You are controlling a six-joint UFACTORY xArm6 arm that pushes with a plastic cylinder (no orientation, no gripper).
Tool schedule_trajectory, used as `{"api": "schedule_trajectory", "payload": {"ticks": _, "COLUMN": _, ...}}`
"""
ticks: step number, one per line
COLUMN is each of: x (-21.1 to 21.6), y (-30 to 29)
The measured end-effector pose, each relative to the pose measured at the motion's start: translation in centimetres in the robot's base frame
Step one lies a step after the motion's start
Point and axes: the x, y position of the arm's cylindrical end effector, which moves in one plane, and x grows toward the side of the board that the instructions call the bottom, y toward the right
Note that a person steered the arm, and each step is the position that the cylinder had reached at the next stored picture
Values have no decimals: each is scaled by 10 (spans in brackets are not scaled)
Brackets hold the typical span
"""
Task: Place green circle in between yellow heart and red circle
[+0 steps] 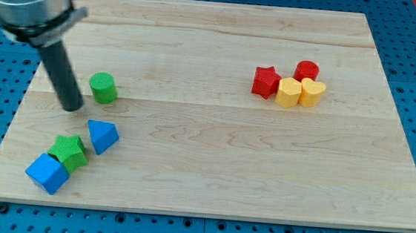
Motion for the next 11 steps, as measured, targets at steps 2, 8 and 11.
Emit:
{"api": "schedule_trajectory", "payload": {"ticks": 2, "x": -36, "y": 3}}
{"api": "schedule_trajectory", "payload": {"ticks": 8, "x": 16, "y": 286}}
{"api": "schedule_trajectory", "payload": {"ticks": 11, "x": 44, "y": 317}}
